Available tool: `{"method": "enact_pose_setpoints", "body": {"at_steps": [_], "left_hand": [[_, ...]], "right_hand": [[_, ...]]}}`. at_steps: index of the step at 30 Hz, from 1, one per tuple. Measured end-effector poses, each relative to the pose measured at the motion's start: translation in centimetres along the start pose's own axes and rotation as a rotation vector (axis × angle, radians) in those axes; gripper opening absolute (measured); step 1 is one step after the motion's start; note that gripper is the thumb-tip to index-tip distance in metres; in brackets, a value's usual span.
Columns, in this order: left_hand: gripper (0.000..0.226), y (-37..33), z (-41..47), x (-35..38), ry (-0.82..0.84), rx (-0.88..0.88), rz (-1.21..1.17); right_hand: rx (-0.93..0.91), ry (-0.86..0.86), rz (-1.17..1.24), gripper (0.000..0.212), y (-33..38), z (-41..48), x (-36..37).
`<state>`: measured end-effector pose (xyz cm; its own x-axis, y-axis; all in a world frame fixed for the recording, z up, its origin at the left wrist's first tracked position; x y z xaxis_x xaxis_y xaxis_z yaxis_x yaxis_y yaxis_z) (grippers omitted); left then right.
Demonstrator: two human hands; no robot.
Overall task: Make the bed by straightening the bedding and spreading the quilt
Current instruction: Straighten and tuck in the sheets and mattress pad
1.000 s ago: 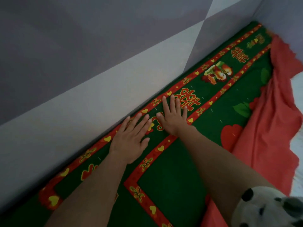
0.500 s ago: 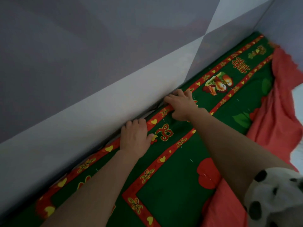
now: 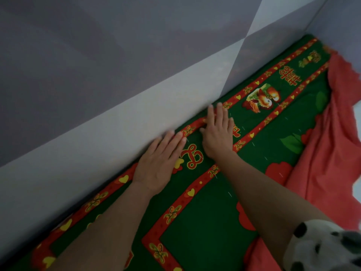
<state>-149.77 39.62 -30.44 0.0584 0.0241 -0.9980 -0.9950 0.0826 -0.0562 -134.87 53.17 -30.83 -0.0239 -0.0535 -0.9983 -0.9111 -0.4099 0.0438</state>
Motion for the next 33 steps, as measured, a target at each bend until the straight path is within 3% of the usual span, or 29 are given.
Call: {"method": "enact_pose_setpoints", "body": {"at_steps": [3, 14, 19, 23, 29, 33], "left_hand": [[0.062, 0.2, 0.2, 1.0, 0.065, 0.087, 0.003], [0.072, 0.4, 0.9, 2.8, 0.2, 0.062, 0.055], [0.064, -0.7, 0.8, 0.3, 0.256, -0.019, 0.051], [0.063, -4.0, -2.3, -2.7, 0.293, 0.023, -0.005], [0.056, -13.8, -8.5, -5.8, 0.43, 0.079, -0.326], [0.051, -21.3, -13.0, -5.3, 0.545, 0.106, -0.518]], "right_hand": [[0.119, 0.117, 0.086, 0.073, -0.5, 0.0, 1.7], [0.085, 0.374, 0.079, 0.078, -1.7, 1.8, 1.5], [-0.001, 0.299, 0.092, 0.067, -2.5, -2.1, -1.5], [0.009, 0.22, 0.133, 0.06, -3.7, -7.8, -4.1], [0.193, 0.113, 0.147, 0.043, -8.9, -18.5, -8.5], [0.338, 0.162, 0.155, 0.038, -12.1, -27.2, -9.2]]}}
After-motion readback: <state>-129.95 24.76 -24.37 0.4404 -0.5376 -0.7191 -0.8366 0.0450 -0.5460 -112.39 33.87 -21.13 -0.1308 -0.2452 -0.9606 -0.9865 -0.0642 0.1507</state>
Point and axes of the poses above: each hand's wrist, its own z-axis towards the middle knuckle, its own x-axis out of the palm, y = z × x, the point moved 2 cm from there along z, towards the middle knuckle, and after that the axes turned 6 degrees about -x, right-handed, at the moved point
